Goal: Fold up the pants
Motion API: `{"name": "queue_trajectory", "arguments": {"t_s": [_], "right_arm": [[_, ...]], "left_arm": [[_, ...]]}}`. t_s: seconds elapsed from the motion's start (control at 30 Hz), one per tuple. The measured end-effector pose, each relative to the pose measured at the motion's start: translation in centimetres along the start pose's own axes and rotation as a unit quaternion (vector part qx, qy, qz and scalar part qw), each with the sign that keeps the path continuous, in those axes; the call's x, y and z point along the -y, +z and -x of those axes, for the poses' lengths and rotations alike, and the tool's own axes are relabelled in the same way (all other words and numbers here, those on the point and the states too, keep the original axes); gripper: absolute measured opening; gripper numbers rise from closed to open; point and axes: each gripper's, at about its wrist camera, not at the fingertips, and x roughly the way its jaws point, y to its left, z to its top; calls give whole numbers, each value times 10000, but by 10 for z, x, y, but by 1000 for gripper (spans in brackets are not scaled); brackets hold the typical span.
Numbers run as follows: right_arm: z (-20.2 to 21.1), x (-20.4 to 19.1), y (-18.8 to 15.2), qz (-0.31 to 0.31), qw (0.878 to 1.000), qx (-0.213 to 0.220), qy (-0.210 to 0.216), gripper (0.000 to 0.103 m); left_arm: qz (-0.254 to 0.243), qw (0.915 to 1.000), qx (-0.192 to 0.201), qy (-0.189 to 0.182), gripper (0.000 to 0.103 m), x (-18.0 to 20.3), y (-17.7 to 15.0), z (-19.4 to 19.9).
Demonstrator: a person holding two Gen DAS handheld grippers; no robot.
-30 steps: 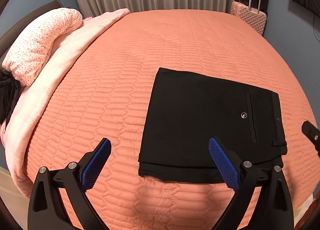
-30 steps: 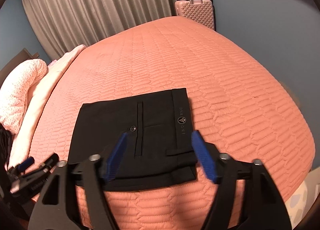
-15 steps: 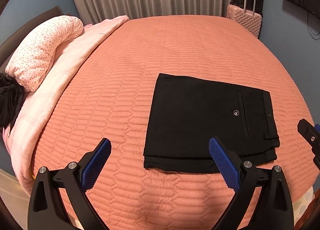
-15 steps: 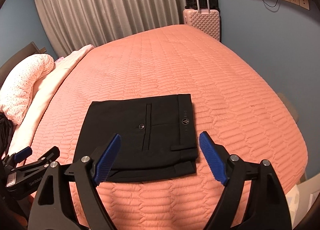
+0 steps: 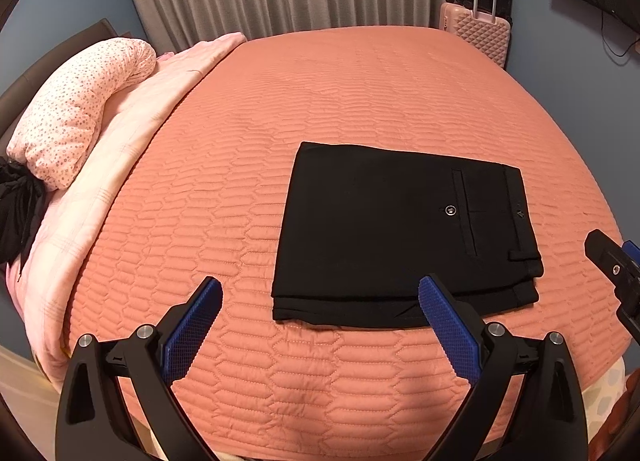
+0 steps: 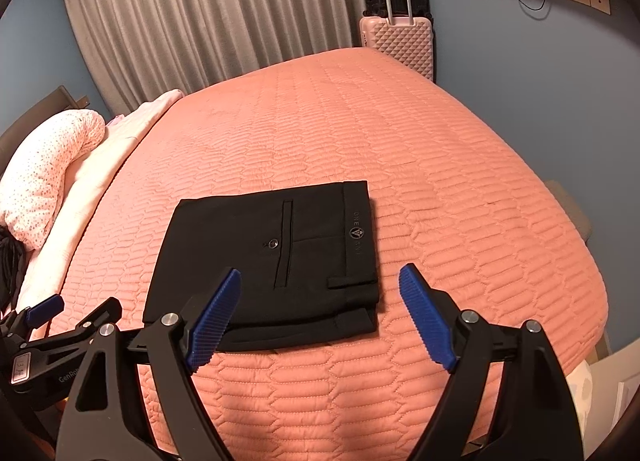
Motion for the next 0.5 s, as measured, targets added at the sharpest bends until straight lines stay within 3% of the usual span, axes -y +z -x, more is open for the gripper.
{"name": "queue_trajectory", "arguments": {"t_s": [0.5], "right_arm": [[-7,5,-1,0,9998,-93,-147,81]], "left_arm": [[-102,9999,-64,-41,97,9,6,-9]]}}
